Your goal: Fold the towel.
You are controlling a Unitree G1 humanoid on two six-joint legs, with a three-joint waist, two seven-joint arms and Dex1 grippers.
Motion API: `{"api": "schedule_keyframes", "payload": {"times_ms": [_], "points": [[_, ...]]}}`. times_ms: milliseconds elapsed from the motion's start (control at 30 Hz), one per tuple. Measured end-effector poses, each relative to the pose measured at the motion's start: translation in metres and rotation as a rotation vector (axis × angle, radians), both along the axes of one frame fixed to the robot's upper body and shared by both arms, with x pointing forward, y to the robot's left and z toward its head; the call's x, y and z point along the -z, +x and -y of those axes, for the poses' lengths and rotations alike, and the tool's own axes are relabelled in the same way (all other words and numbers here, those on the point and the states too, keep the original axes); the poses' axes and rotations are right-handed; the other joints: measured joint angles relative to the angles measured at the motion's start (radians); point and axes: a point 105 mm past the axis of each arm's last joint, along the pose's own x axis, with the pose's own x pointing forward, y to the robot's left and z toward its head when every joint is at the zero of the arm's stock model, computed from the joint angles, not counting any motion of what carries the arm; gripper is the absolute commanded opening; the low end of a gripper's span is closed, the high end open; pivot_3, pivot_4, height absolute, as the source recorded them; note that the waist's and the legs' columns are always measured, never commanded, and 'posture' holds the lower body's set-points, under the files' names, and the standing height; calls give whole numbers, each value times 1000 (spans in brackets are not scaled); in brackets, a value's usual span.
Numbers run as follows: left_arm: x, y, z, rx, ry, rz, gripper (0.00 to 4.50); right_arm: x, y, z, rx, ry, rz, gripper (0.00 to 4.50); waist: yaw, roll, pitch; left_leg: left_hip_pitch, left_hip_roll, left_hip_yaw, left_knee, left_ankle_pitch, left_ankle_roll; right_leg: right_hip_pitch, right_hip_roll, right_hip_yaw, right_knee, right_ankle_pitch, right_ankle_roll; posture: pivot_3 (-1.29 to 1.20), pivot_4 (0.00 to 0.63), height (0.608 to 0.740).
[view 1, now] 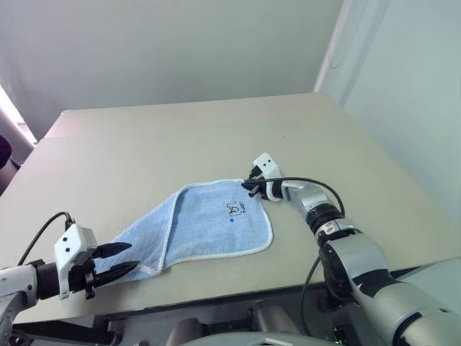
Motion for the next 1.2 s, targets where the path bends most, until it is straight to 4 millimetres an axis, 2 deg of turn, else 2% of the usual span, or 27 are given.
{"api": "schedule_keyframes", "payload": {"times_ms": [167, 300, 400, 567, 867, 967, 1067, 1200], "points": [[9, -3, 15, 109, 9, -27, 2421, 2, 0, 0, 17, -1, -5, 13, -1, 1, 1, 5, 0, 0, 0, 0, 0, 5, 0, 0, -1, -2, 3, 0, 0, 740], [5, 4, 20, 164, 23, -16, 2421, 2, 0, 0, 20, -1, -5, 13, -1, 1, 1, 5, 0, 0, 0, 0, 0, 5, 0, 0, -1, -2, 3, 0, 0, 740], [4, 6, 21, 182, 34, -18, 1864, 2, 0, -1, 19, 1, -4, 0, -3, 1, 1, 5, 0, 0, 0, 0, 0, 5, 0, 0, -1, -2, 3, 0, 0, 740], [7, -1, 28, 220, 17, -63, 31, 2, 0, 0, 24, 3, -3, 0, -8, 1, 1, 4, 0, -1, 0, 0, 0, 5, -1, 0, -1, -2, 3, 0, 0, 740], [12, 3, 31, 211, 80, -80, 31, 2, 1, 0, 30, 6, -3, 0, -11, 2, 1, 4, 0, -1, 0, 0, 0, 6, -1, 0, -2, -2, 3, 0, 0, 740], [10, 5, 31, 180, 67, -93, 552, 2, 1, -1, 31, 6, -2, 0, -12, 2, 1, 4, 0, -1, 0, 0, 0, 6, -1, 0, -2, -2, 3, 0, 0, 740], [6, 4, 32, 184, 67, -86, 1570, 2, 1, -3, 30, 8, 0, 0, -15, 2, 1, 4, 0, -1, 0, 0, 0, 6, -1, 0, -3, -2, 3, 0, 0, 740], [1, -1, 22, 175, 98, -82, 1570, 2, 1, -4, 30, 9, 1, 0, -16, 2, 2, 4, 0, -1, -1, 0, 0, 5, -1, 0, -3, -2, 3, 0, 0, 740]]}}
